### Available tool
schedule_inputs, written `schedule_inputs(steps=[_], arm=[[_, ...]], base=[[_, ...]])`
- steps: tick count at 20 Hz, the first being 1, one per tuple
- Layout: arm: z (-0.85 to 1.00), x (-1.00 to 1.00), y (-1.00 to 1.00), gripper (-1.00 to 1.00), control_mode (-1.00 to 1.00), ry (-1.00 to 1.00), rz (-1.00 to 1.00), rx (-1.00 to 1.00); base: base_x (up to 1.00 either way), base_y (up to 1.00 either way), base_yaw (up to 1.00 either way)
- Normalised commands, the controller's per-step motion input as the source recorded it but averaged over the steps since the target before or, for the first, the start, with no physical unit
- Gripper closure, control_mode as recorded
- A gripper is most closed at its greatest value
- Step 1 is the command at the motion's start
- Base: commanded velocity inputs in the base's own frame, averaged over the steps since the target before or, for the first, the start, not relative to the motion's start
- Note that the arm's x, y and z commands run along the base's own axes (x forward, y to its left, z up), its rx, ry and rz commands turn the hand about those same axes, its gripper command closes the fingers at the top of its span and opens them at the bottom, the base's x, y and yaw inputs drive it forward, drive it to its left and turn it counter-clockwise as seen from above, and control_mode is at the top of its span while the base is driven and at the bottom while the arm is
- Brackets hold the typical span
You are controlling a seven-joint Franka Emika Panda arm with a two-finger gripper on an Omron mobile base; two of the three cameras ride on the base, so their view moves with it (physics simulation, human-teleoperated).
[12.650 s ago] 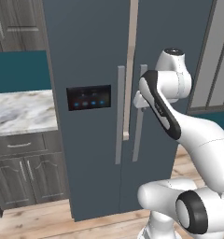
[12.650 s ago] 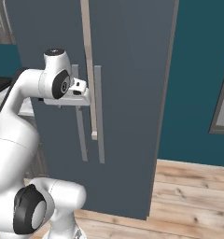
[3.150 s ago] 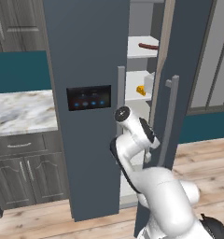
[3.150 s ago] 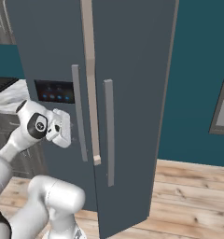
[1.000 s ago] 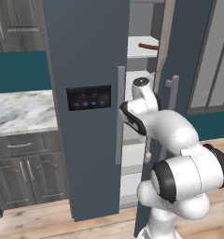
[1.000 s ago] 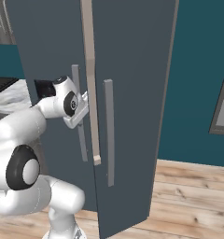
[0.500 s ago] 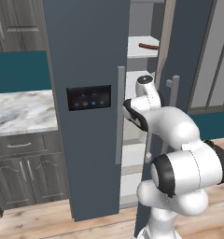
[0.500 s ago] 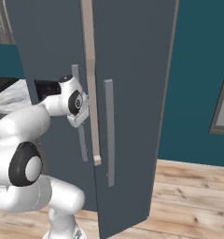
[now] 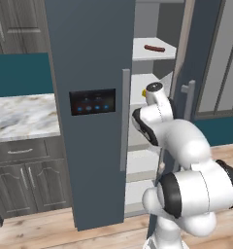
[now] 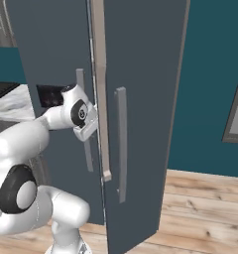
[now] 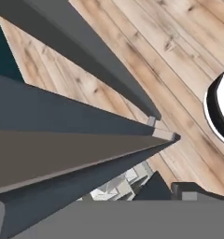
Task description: Retrieve the sausage and cheese from the fridge and place them on the cutting board on the counter.
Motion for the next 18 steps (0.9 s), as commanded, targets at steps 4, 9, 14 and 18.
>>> schedule_inputs(steps=[4, 9, 14, 18], arm=[[0.0, -0.28, -0.72, -1.0, -1.0, 0.01, -0.2, 0.0], [0.0, -0.28, -0.76, -1.0, -1.0, 0.0, -0.2, 0.0], [0.0, -0.28, -0.8, -1.0, -1.0, 0.0, -0.17, 0.0], [0.0, -0.27, -0.8, -1.0, -1.0, 0.0, -0.17, 0.0]], base=[[0.0, 0.0, 0.0], [0.0, 0.0, 0.0], [0.0, 0.0, 0.0], [0.0, 0.0, 0.0]])
